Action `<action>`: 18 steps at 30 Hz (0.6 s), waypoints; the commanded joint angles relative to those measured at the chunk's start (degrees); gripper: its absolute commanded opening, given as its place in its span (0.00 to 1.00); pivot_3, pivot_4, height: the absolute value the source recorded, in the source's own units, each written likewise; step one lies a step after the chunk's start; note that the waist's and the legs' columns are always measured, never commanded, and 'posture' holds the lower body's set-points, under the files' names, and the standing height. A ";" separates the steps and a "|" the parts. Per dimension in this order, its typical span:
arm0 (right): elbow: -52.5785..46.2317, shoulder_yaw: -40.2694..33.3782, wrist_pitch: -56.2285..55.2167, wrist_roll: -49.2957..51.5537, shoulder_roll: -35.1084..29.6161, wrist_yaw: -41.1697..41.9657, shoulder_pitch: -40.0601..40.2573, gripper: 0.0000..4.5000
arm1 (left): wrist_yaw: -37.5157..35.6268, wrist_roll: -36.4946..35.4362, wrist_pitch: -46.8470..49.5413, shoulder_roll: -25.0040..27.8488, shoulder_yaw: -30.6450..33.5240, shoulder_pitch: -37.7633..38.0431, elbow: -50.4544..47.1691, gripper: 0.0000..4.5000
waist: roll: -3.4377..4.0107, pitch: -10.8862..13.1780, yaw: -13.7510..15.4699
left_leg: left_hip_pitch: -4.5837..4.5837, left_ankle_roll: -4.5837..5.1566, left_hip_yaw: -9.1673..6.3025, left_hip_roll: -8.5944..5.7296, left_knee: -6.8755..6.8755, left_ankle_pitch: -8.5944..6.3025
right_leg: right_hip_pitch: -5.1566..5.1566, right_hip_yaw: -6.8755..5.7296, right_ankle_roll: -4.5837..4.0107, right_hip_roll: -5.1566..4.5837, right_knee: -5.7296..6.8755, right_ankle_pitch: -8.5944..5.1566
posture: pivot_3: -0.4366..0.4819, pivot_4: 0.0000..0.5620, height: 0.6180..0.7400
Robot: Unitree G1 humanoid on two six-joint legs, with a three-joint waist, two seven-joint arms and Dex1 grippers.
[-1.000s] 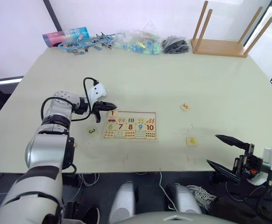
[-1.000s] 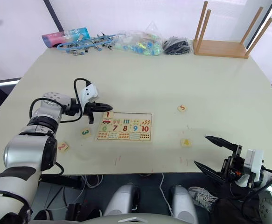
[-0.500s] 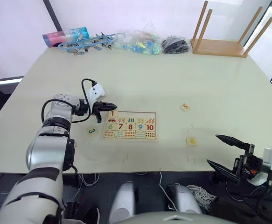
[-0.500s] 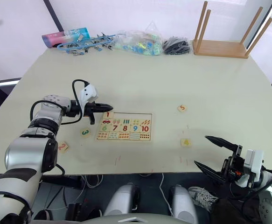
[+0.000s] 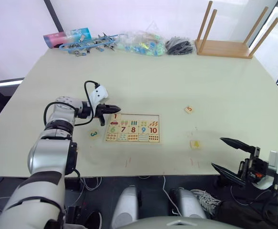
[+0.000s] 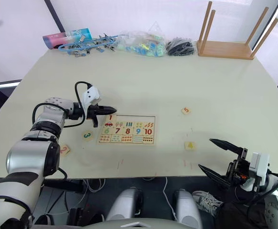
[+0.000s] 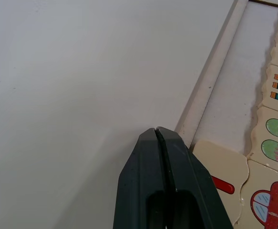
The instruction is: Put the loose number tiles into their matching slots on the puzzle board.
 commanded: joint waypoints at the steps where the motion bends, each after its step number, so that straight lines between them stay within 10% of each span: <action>1: -1.42 -0.45 -0.70 0.47 -0.11 -0.15 -0.08 1.00 | -0.12 0.06 0.18 0.35 -0.06 -0.04 -1.00 0.01 | 0.00 0.00 0.00 | 0.00 0.00 0.00 0.00 0.00 0.00 | 0.00 0.00 0.00 0.00 0.00 0.00 | 0.48 0.27 0.98; 18: 0.59 -0.36 0.71 1.08 -0.76 0.99 -2.49 1.00 | -8.90 -12.07 5.18 6.28 10.32 3.84 -5.75 0.01 | 0.00 0.00 -0.17 | 0.01 0.00 -0.01 0.02 -0.01 0.00 | -0.01 0.00 -0.02 0.00 0.00 0.00 | 0.48 0.27 0.98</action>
